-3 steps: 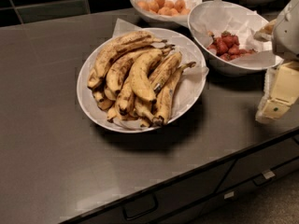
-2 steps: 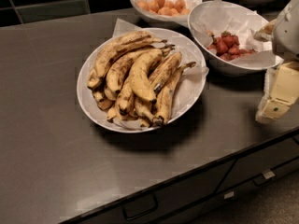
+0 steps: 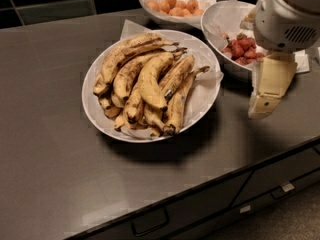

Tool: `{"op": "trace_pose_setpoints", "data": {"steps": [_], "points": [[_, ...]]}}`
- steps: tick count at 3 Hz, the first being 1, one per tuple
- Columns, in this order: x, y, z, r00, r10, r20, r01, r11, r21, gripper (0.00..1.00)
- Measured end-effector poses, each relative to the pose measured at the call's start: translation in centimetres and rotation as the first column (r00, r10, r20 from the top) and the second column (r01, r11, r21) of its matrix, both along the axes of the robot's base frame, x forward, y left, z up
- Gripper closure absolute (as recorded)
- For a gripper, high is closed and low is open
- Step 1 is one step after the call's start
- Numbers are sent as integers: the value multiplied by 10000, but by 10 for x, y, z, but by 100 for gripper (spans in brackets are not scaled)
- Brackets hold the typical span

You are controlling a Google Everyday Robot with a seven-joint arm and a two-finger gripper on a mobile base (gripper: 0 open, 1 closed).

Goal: Pick banana from white bowl

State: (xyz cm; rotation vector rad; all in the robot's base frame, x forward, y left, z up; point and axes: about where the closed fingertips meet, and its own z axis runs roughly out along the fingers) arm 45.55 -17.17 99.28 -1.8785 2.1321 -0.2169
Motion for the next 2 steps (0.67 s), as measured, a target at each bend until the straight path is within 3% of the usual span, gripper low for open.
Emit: {"op": "trace_pose_setpoints", "data": {"steps": [1,2], "points": [[15,53,6,9921,1254,-9,-1253,9903,-607,0],[32,97,15,9589,2830,192,-2830,9591,-30,0]]}}
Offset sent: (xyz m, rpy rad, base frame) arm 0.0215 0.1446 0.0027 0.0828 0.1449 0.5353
